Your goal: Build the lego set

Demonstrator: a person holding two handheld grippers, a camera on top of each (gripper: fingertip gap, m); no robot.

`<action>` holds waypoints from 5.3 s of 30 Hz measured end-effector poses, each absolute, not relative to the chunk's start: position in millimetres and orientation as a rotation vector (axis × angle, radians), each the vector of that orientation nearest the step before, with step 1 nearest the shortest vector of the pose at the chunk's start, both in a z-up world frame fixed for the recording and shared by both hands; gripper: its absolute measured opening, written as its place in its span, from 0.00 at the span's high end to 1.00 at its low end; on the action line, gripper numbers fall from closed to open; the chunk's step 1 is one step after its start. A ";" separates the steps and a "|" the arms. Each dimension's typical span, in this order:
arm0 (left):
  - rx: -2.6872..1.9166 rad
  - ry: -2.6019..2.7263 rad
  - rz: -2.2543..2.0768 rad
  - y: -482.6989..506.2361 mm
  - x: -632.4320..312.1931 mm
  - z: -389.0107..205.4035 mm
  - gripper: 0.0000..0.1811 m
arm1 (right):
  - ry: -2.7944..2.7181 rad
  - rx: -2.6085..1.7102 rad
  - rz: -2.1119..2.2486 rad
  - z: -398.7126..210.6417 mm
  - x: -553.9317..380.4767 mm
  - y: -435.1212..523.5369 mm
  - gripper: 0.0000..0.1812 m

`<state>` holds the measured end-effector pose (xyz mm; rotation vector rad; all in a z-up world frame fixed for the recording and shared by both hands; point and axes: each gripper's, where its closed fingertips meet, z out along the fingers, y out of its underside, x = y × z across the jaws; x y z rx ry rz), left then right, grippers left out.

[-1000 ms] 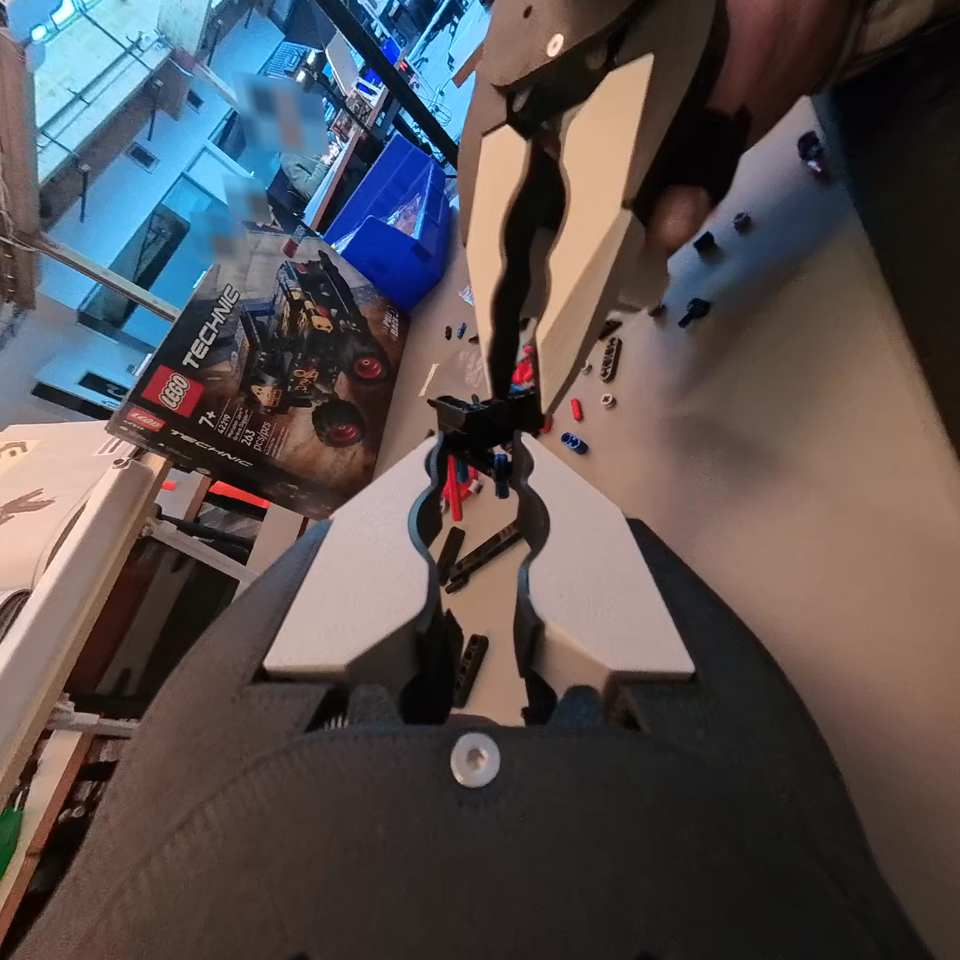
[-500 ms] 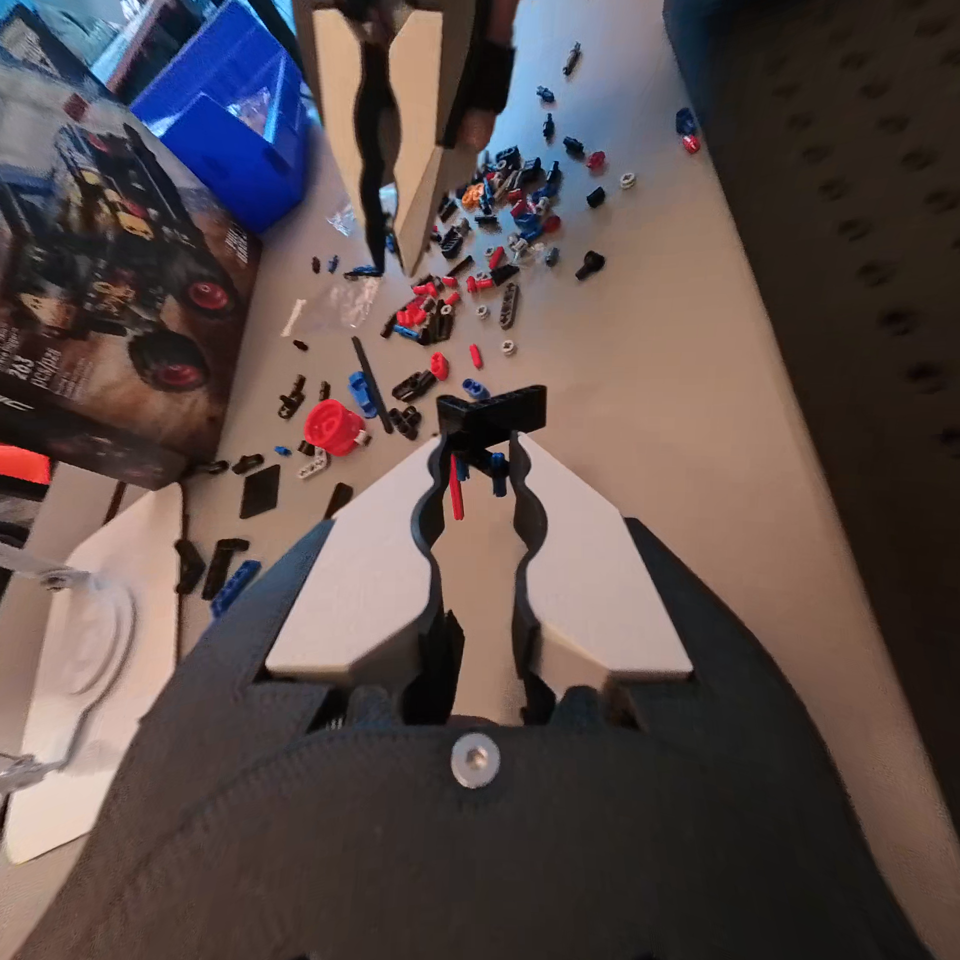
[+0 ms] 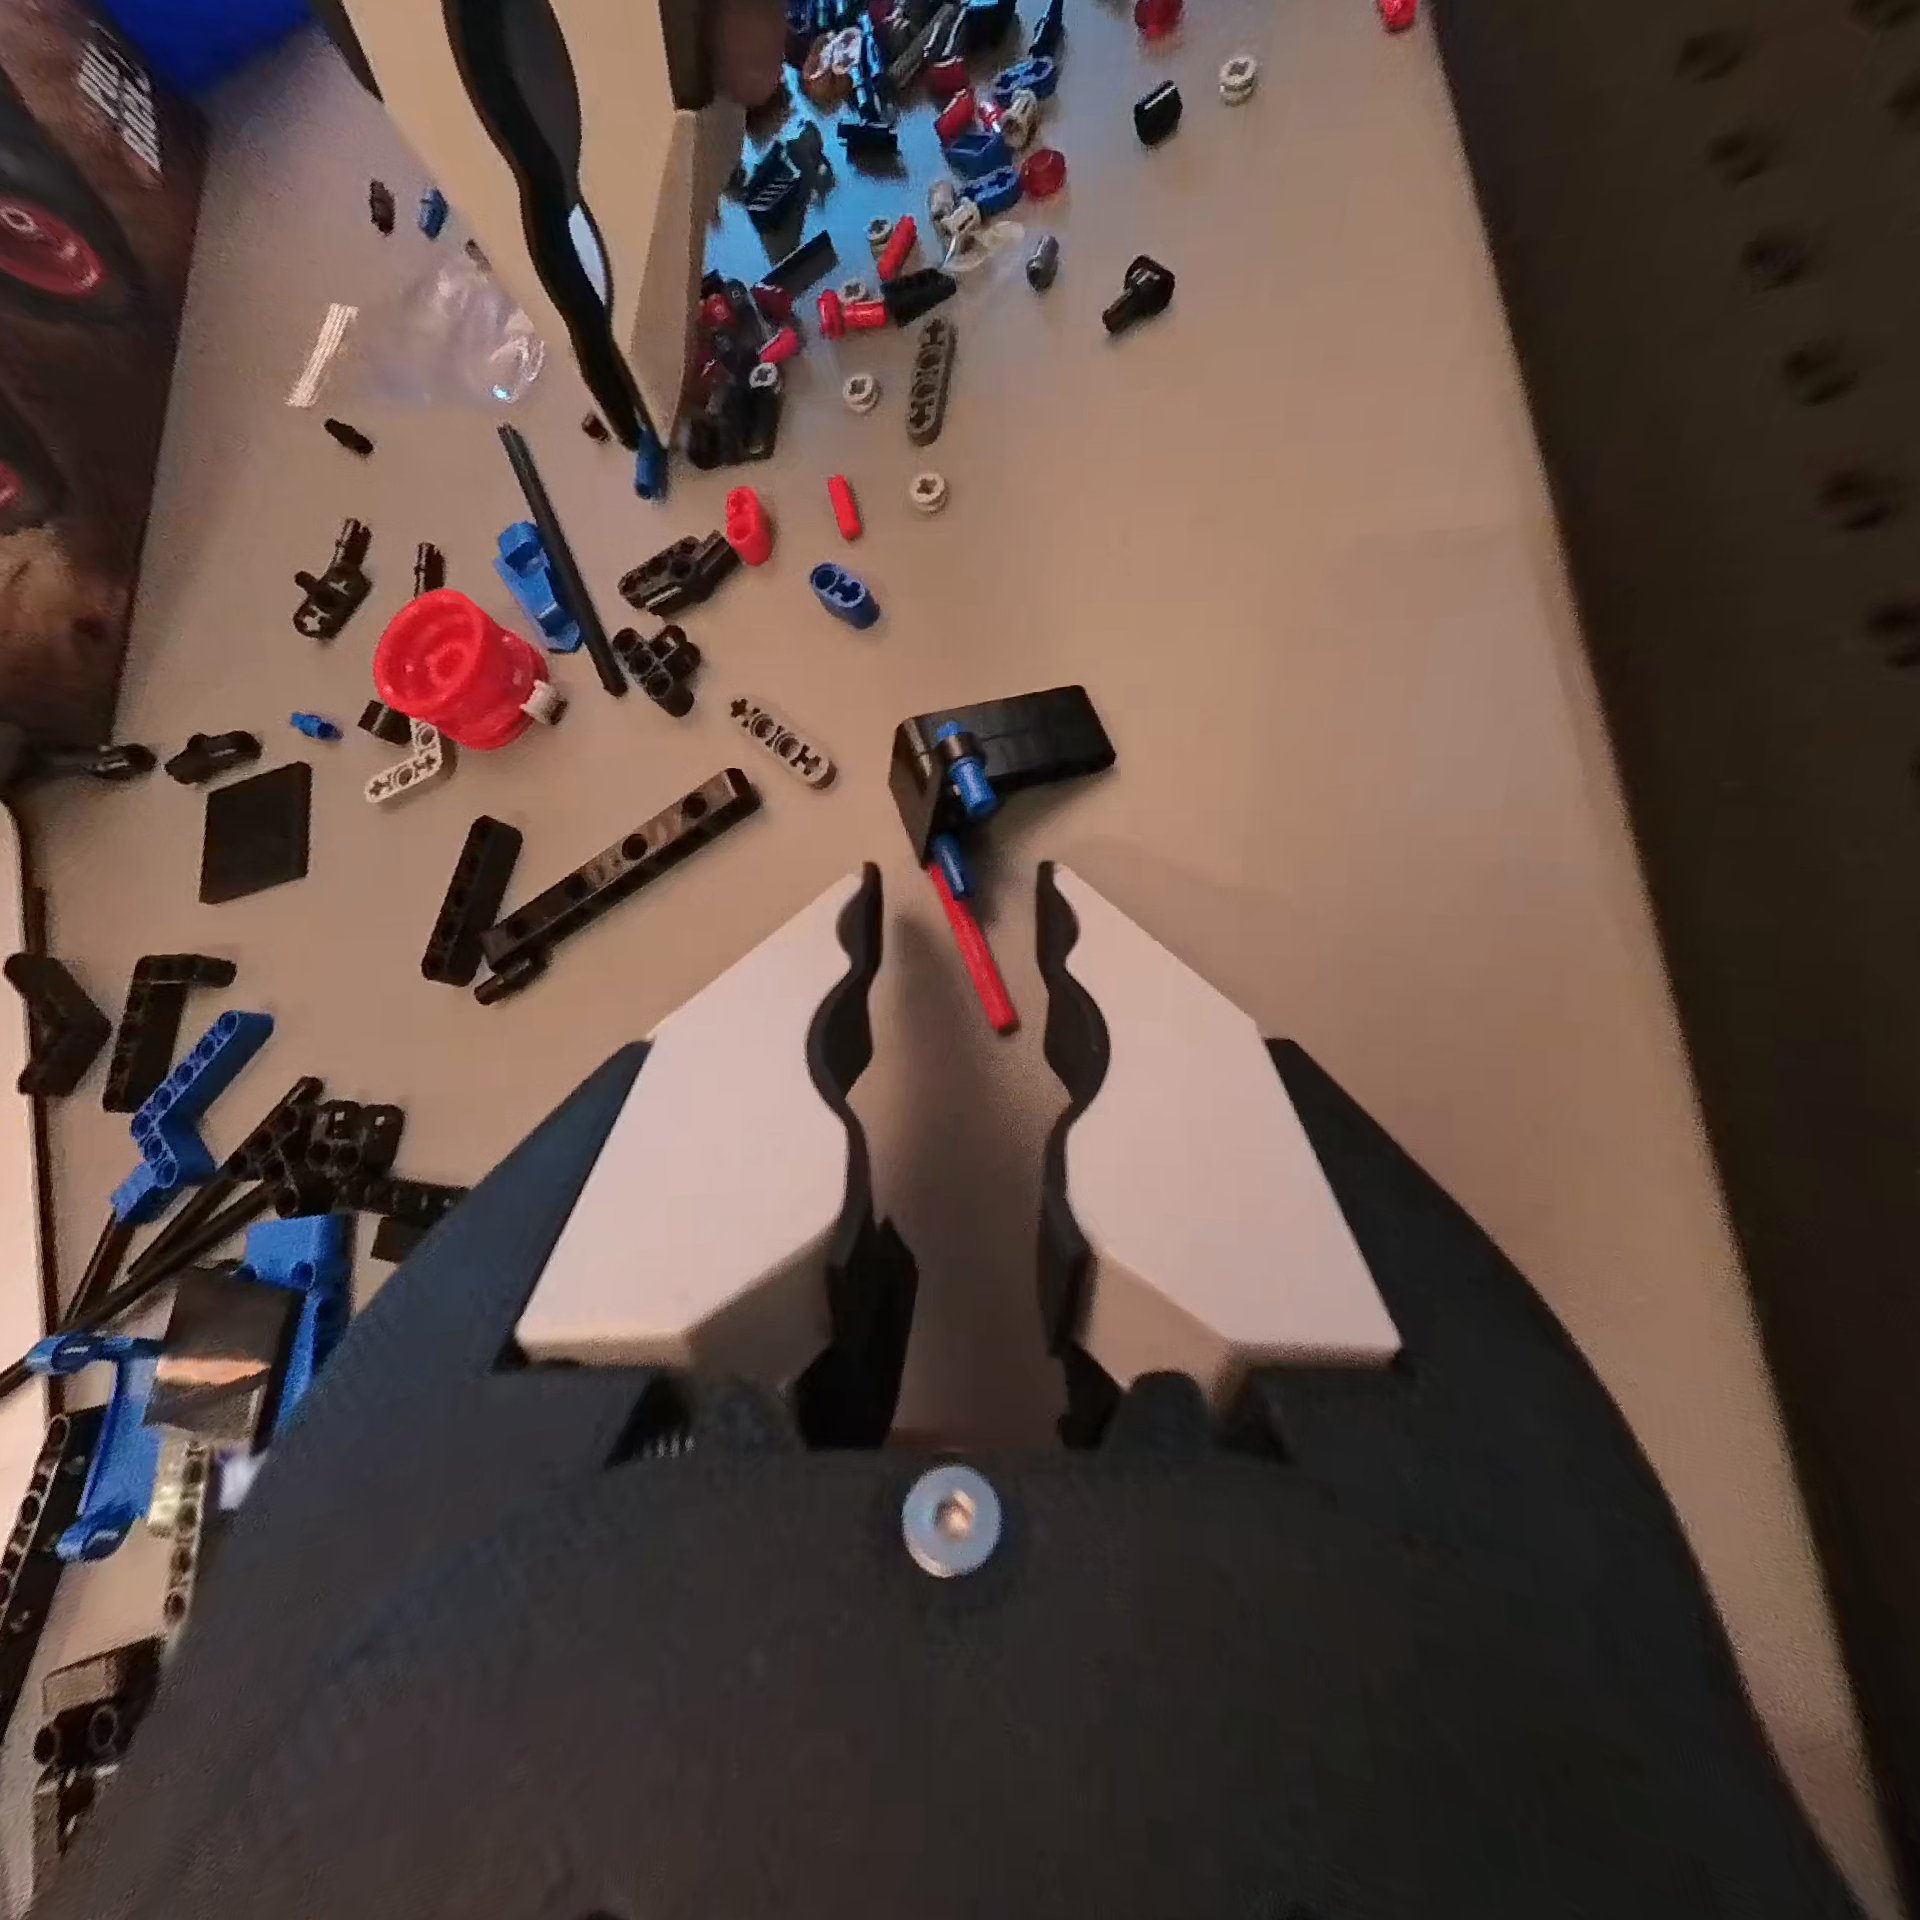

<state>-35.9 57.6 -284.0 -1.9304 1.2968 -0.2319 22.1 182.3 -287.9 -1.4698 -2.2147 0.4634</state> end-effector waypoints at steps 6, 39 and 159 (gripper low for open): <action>-1.815 1.198 -0.146 71.7 -39.2 -252.4 0.80 | -1.895 -1.519 0.919 -232.5 0.8 160.8 1.00; -1.334 1.139 0.556 86.6 -23.2 -163.0 0.97 | -1.108 -1.526 1.876 -154.2 -34.2 64.4 0.99; -1.288 1.183 0.134 63.9 -2.7 -170.2 0.98 | -1.433 -1.226 1.594 -156.6 7.2 58.9 0.99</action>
